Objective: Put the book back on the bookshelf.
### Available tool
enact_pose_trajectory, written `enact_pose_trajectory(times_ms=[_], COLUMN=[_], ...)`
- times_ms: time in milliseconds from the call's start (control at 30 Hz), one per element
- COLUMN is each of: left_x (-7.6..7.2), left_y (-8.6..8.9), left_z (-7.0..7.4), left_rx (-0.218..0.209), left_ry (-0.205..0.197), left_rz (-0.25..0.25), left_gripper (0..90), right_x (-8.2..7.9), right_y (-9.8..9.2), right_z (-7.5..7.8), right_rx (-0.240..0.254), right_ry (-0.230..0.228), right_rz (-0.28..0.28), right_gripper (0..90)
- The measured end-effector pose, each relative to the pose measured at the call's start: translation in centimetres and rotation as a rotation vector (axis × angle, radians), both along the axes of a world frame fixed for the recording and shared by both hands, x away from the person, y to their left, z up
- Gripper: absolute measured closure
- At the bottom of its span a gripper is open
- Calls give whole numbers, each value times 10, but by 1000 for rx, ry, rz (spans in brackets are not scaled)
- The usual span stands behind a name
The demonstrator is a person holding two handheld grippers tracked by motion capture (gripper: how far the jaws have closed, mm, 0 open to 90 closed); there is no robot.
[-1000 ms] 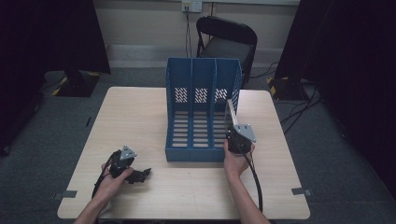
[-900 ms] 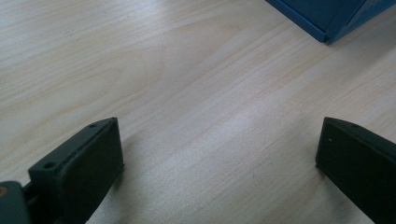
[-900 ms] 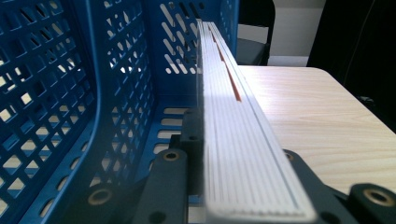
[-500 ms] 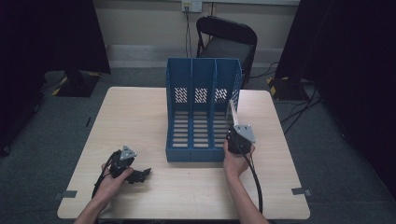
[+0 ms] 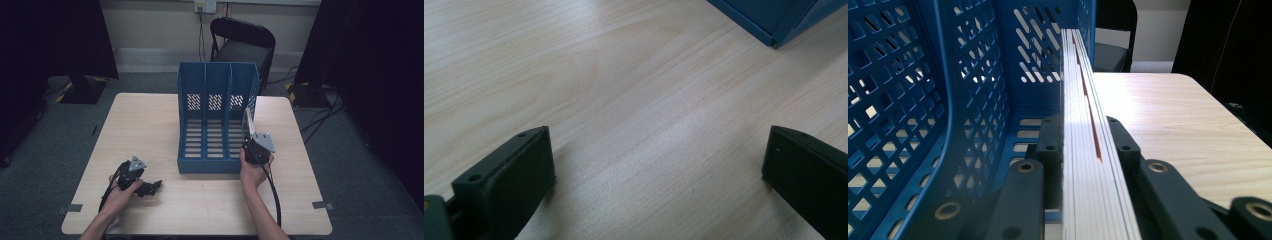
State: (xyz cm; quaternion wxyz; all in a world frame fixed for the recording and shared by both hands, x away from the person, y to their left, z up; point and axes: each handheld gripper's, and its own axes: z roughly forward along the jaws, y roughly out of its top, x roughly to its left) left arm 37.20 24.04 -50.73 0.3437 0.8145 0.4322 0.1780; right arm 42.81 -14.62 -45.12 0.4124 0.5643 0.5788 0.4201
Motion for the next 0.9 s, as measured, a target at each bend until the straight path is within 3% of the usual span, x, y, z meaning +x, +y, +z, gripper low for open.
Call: enact_pose_trajectory(times_ms=[233,433,900], left_x=[0,0,-1], left_y=[0,0,-1], left_z=[0,0,0], left_rx=[0,-2,2], left_ry=[0,1,-2], left_rz=[0,3,0], left_gripper=[0,0,1], right_x=[3,3,3], right_y=[-1,-3,-6], right_z=[-3,-2,-1], right_rx=[36,23,33], right_ry=[24,27,54], right_rz=[28,29,59], right_gripper=[668,716,540])
